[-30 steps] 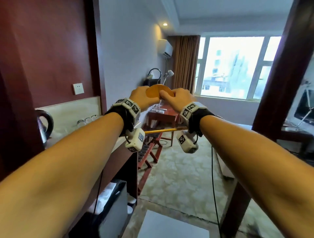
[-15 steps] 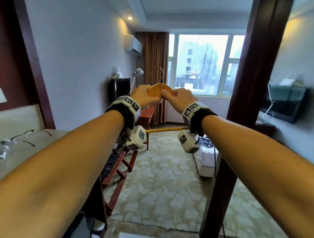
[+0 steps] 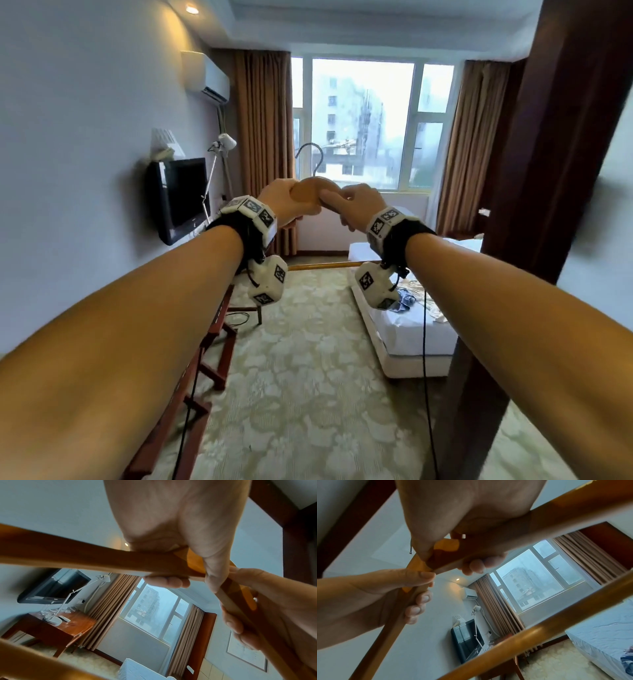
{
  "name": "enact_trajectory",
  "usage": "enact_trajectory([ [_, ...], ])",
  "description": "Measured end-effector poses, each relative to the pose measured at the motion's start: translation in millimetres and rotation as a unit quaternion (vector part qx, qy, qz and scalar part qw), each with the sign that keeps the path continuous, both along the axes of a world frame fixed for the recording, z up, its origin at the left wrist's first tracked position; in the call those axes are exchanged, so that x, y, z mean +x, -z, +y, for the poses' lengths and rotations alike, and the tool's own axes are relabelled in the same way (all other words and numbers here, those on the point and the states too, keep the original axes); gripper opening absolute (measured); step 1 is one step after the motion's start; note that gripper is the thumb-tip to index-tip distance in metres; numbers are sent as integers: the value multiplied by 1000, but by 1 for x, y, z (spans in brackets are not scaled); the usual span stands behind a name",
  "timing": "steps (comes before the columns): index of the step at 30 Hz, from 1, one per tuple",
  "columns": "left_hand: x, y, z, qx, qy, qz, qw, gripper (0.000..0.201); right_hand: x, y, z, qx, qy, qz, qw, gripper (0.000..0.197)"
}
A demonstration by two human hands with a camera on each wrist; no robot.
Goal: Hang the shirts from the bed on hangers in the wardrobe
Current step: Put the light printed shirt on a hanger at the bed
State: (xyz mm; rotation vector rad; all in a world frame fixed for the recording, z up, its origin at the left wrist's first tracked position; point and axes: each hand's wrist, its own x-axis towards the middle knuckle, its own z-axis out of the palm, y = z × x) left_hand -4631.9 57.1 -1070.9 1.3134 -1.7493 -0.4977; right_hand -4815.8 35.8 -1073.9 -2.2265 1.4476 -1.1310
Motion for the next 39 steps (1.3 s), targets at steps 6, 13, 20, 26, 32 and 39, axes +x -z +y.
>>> enact_trajectory([
  [6, 11, 1, -133, 2, 18, -9, 1000, 26, 9, 2, -126, 27, -20, -17, 999, 44],
  [13, 4, 20, -301, 2, 40, -45, 998, 27, 8, 24, -288, 51, -64, -70, 994, 23],
  [20, 0, 12, -467, 48, 72, -11, 996, 20, 0, 14, -461, 55, -70, -70, 994, 21],
  [26, -6, 7, -589, 73, 95, -30, 992, 27, -10, 15, -577, 65, -46, -68, 995, 22],
  [32, -25, 22, -719, 86, 126, -39, 987, 18, -30, 30, -694, 77, -21, -69, 994, 20],
  [39, -57, 33, -894, 65, 184, -56, 979, 4, -56, 36, -846, 106, 50, -65, 991, 27],
])
